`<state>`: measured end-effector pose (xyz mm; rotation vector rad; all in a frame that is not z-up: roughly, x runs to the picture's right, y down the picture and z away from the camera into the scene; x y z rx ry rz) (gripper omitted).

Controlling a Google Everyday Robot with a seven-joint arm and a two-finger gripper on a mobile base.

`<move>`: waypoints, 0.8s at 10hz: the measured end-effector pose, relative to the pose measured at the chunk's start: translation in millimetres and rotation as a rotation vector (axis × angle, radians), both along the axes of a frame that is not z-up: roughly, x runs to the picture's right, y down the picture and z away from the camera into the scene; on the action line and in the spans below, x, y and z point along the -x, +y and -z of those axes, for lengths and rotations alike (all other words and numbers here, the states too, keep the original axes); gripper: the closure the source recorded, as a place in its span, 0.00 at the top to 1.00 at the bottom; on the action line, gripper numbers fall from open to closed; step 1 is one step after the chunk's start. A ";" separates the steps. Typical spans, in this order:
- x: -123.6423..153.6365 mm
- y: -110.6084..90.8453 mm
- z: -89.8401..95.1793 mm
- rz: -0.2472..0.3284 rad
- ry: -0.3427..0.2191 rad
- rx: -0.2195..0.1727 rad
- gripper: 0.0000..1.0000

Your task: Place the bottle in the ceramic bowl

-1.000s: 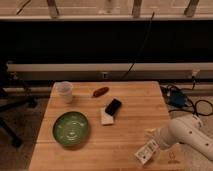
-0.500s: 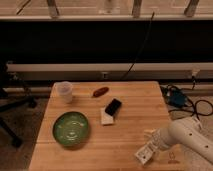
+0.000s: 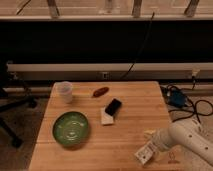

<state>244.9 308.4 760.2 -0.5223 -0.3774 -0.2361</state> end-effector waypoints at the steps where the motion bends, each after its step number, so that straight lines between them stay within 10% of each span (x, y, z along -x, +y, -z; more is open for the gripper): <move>1: 0.2 0.5 -1.0 0.000 -0.005 -0.006 0.80; 8: 0.2 2.0 -1.2 0.004 -0.011 -0.011 0.80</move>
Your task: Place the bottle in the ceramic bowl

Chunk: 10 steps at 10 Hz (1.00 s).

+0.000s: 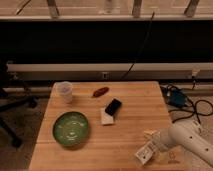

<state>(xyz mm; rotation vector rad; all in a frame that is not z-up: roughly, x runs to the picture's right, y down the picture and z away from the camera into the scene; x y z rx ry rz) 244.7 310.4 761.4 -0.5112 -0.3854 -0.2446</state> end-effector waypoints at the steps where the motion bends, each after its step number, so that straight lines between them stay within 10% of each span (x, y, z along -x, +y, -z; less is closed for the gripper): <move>1: 0.0 0.1 0.0 0.000 0.000 0.000 0.80; 8: -0.1 0.3 0.2 0.000 0.000 0.001 0.79; 10: -0.1 0.6 0.5 -0.001 0.000 0.002 0.64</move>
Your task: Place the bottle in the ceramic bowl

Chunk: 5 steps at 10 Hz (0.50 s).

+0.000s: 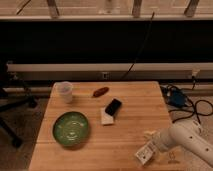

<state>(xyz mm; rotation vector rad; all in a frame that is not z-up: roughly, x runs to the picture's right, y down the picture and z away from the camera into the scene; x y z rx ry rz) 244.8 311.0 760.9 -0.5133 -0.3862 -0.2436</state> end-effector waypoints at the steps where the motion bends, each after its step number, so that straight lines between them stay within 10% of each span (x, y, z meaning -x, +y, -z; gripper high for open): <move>1: -0.5 0.9 0.8 0.002 0.000 0.004 0.56; 5: -2.2 -1.2 3.0 -0.002 0.002 -0.001 0.14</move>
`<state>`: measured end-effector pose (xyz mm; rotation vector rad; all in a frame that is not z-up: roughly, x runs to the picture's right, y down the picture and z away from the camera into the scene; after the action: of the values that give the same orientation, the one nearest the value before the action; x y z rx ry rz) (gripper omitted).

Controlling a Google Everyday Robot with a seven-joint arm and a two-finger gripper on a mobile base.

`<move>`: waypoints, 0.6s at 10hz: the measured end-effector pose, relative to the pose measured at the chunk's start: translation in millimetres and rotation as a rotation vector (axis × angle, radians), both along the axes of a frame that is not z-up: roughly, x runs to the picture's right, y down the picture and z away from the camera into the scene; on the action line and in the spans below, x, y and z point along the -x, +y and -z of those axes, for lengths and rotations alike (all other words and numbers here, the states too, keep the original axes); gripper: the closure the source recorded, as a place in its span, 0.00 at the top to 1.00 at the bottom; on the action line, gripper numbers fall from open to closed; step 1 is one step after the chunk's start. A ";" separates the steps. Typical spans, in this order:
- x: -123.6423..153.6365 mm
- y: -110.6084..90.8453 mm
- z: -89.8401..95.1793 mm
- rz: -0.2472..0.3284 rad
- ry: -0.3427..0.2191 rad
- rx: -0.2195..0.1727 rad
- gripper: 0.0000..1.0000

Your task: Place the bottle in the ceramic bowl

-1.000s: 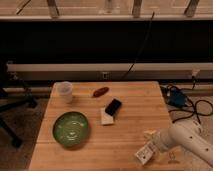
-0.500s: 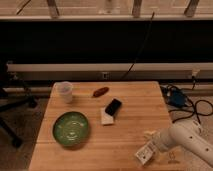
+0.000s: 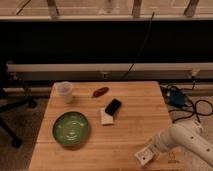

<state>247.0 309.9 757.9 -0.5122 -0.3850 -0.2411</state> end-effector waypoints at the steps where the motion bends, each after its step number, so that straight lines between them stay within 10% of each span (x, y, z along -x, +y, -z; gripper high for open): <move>1: 0.0 -0.7 0.4 0.000 -0.001 -0.001 0.05; 6: 13.9 -17.2 11.4 0.082 -0.055 -0.008 0.00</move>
<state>233.1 292.7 746.5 -0.5152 -0.4163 -0.3364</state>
